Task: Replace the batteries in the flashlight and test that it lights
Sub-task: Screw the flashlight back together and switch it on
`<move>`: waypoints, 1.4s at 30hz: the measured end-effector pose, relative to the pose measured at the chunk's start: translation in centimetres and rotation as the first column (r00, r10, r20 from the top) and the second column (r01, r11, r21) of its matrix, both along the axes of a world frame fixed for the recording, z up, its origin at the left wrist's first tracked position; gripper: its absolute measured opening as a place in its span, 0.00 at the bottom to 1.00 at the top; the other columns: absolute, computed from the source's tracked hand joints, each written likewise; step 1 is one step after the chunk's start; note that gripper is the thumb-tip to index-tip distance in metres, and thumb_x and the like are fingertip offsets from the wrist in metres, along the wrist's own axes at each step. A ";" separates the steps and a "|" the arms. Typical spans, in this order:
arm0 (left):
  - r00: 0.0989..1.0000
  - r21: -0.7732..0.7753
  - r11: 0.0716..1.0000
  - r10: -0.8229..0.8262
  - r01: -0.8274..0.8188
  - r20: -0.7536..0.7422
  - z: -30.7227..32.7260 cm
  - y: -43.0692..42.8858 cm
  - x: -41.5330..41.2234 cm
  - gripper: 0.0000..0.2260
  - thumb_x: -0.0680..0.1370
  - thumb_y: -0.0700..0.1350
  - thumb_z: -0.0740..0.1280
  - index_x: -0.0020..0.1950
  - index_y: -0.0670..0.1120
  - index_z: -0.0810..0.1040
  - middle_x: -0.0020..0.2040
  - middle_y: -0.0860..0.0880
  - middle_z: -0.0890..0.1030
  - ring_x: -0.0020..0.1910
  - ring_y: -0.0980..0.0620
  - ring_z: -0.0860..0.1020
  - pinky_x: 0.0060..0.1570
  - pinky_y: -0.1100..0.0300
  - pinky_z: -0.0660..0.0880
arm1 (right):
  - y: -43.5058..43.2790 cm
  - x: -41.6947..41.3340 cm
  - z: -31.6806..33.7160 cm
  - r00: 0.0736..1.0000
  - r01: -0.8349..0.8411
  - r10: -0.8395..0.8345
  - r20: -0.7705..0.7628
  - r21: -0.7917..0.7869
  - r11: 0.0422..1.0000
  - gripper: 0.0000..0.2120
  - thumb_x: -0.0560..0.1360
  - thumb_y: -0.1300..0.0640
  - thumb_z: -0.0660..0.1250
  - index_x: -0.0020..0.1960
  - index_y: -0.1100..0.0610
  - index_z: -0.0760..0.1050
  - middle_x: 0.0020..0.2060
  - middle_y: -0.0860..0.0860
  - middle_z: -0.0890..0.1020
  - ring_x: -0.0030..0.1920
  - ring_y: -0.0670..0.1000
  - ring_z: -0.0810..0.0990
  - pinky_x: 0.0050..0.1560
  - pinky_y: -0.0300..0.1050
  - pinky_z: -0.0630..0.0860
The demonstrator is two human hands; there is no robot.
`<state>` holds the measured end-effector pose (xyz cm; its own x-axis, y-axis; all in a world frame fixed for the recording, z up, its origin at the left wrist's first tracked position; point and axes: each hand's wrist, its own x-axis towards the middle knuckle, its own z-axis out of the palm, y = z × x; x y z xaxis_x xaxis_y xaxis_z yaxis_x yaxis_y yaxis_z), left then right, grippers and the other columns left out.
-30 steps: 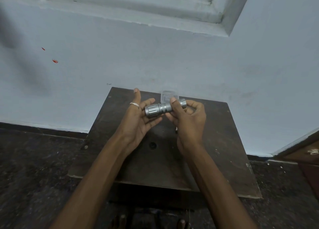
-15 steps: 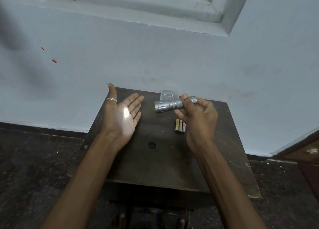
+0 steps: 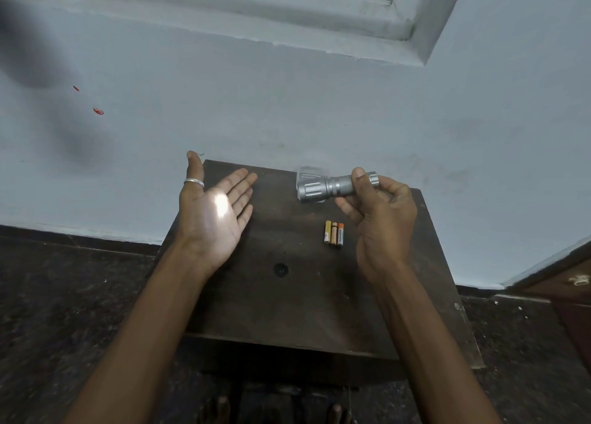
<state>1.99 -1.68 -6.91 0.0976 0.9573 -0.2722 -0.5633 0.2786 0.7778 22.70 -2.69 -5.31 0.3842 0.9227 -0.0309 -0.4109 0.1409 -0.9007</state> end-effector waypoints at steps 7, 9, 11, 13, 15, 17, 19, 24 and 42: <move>0.996 0.021 0.999 -0.046 0.044 0.072 0.0 -0.1 -0.7 0.44 0.72 0.77 0.51 0.76 0.46 0.69 0.74 0.48 0.73 0.78 0.51 0.62 0.77 0.47 0.52 | 0.2 0.4 0.3 0.999 -0.049 0.049 -0.012 -0.001 0.999 0.15 0.75 0.60 0.73 0.57 0.63 0.72 0.35 0.49 0.85 0.38 0.51 0.85 0.42 0.46 0.83; 0.991 0.037 0.998 -0.063 0.059 0.118 0.1 -0.2 -0.9 0.45 0.72 0.77 0.52 0.76 0.45 0.69 0.74 0.48 0.73 0.78 0.49 0.61 0.77 0.46 0.52 | 0.3 0.5 0.3 1.000 -0.026 0.026 -0.006 0.010 1.000 0.15 0.75 0.60 0.73 0.57 0.63 0.72 0.35 0.48 0.86 0.41 0.52 0.86 0.43 0.47 0.84; 0.986 0.051 0.996 -0.076 0.069 0.152 0.1 -0.4 -1.1 0.45 0.71 0.77 0.53 0.75 0.45 0.70 0.74 0.47 0.73 0.79 0.49 0.60 0.77 0.44 0.52 | 0.3 0.6 0.5 1.000 -0.007 0.007 0.003 0.013 1.000 0.16 0.75 0.60 0.74 0.57 0.63 0.72 0.37 0.49 0.86 0.42 0.53 0.86 0.42 0.47 0.84; 0.983 0.058 0.996 -0.079 0.070 0.168 0.2 -0.5 -1.2 0.45 0.71 0.77 0.53 0.75 0.45 0.70 0.74 0.47 0.73 0.79 0.48 0.60 0.77 0.44 0.52 | 0.3 0.5 0.6 1.000 0.001 -0.001 0.018 0.011 1.000 0.16 0.75 0.61 0.74 0.57 0.64 0.72 0.39 0.52 0.85 0.42 0.53 0.87 0.41 0.46 0.83; 0.981 0.066 0.995 -0.081 0.070 0.176 0.2 -0.5 -1.3 0.46 0.71 0.77 0.53 0.75 0.45 0.70 0.74 0.47 0.73 0.79 0.48 0.59 0.77 0.44 0.51 | 0.2 0.3 0.7 1.000 0.002 -0.002 0.025 0.012 1.000 0.15 0.75 0.61 0.74 0.56 0.64 0.72 0.39 0.52 0.85 0.42 0.53 0.87 0.41 0.45 0.83; 0.981 0.070 0.995 -0.081 0.070 0.179 0.2 -0.5 -1.3 0.46 0.71 0.77 0.52 0.75 0.45 0.70 0.74 0.47 0.73 0.79 0.48 0.59 0.77 0.44 0.51 | 0.2 0.3 0.8 1.000 0.003 -0.004 0.027 0.015 1.000 0.15 0.75 0.62 0.74 0.55 0.64 0.72 0.38 0.52 0.85 0.42 0.54 0.87 0.41 0.46 0.83; 0.981 0.070 0.995 -0.078 0.067 0.179 0.2 -0.5 -1.4 0.45 0.71 0.77 0.52 0.75 0.45 0.70 0.73 0.47 0.73 0.79 0.48 0.60 0.77 0.44 0.51 | 0.3 0.3 0.8 1.000 0.009 -0.010 0.028 0.018 1.000 0.15 0.74 0.61 0.74 0.56 0.64 0.72 0.38 0.52 0.85 0.42 0.54 0.87 0.41 0.46 0.83; 0.983 0.069 0.996 -0.072 0.061 0.170 0.2 -0.4 -1.4 0.44 0.71 0.77 0.53 0.74 0.46 0.72 0.73 0.47 0.74 0.78 0.48 0.60 0.77 0.44 0.51 | 0.4 0.6 0.6 1.000 0.012 -0.012 0.020 0.022 1.000 0.15 0.74 0.61 0.75 0.56 0.64 0.73 0.36 0.50 0.86 0.43 0.54 0.87 0.41 0.47 0.83; 0.991 0.046 0.998 -0.058 0.052 0.121 0.3 -0.4 -1.5 0.44 0.71 0.78 0.52 0.74 0.48 0.72 0.73 0.49 0.75 0.77 0.50 0.62 0.77 0.47 0.52 | 0.4 -0.3 0.7 0.999 -0.031 0.031 0.022 0.027 0.999 0.14 0.75 0.61 0.74 0.55 0.63 0.72 0.37 0.52 0.85 0.41 0.52 0.87 0.43 0.47 0.84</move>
<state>0.52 -2.12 -6.60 0.1802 0.9601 -0.2140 -0.6393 0.2797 0.7162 22.44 -2.26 -4.63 0.3556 0.9346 0.0020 -0.3963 0.1527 -0.9053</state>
